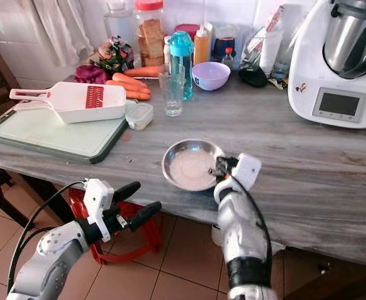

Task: Setting the table

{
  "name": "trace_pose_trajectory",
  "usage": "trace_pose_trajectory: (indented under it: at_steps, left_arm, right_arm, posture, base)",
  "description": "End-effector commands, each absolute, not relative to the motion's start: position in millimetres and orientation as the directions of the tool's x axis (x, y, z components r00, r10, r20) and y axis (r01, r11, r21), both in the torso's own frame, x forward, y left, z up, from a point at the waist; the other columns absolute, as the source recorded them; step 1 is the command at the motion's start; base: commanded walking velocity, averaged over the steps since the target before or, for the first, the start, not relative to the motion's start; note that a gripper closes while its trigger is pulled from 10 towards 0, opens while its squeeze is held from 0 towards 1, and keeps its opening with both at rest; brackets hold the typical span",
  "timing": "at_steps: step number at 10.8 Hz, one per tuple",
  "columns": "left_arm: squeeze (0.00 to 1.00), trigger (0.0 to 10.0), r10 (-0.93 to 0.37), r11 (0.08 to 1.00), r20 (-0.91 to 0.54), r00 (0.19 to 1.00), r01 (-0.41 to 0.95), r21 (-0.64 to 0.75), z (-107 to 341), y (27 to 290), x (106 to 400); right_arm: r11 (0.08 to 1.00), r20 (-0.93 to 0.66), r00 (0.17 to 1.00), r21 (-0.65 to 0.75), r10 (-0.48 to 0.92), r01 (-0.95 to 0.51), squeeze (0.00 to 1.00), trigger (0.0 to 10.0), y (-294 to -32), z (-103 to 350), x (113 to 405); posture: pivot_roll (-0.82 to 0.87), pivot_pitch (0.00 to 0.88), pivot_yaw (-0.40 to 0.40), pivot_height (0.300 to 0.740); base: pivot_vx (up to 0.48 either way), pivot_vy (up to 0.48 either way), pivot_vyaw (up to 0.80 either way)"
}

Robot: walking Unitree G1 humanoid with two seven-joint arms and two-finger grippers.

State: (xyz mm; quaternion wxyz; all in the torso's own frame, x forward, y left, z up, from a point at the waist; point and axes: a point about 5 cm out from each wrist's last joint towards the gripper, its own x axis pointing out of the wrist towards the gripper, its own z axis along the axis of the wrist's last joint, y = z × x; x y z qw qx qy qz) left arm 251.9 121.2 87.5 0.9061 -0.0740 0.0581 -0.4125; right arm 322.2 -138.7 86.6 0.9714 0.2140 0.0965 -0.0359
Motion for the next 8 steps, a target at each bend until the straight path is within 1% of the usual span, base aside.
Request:
trace_pose_trajectory:
  at_steps: [1, 3, 6, 7, 8]
  left_arm:
    - [0.00, 10.0, -0.757, 0.649, -0.040, 0.652, 0.745, -0.155, 91, 121, 253]
    - [0.00, 10.0, -0.758, 0.648, -0.038, 0.651, 0.745, -0.156, 91, 121, 253]
    - [0.00, 10.0, -0.762, 0.643, -0.031, 0.647, 0.749, -0.158, 92, 117, 255]
    - [0.00, 10.0, -0.761, 0.644, -0.031, 0.648, 0.748, -0.160, 91, 117, 254]
    - [0.00, 10.0, -0.761, 0.643, -0.033, 0.647, 0.748, -0.161, 90, 116, 253]
  right_arm:
    - [0.912, -0.211, 0.977, 0.391, -0.037, 0.120, 0.00, 10.0, -141, 85, 318]
    - [0.922, -0.179, 0.980, 0.358, -0.088, 0.149, 0.00, 10.0, -148, 88, 310]
    - [0.919, -0.169, 0.977, 0.350, -0.130, 0.182, 0.00, 10.0, -152, 92, 308]
    - [0.917, -0.173, 0.976, 0.352, -0.132, 0.186, 0.82, 10.0, -152, 91, 307]
    - [0.916, -0.171, 0.975, 0.350, -0.140, 0.193, 1.00, 10.0, -152, 92, 307]
  posture:
    - [-0.01, 0.015, 0.027, 0.740]
    - [-0.02, 0.015, 0.029, 0.740]
    - [-0.02, 0.009, 0.031, 0.740]
    - [-0.02, 0.009, 0.031, 0.740]
    - [-0.02, 0.011, 0.027, 0.740]
  base:
    - [0.000, 0.000, 0.00]
    - [0.000, 0.000, 0.00]
    - [0.000, 0.000, 0.00]
    - [0.000, 0.000, 0.00]
    - [0.000, 0.000, 0.00]
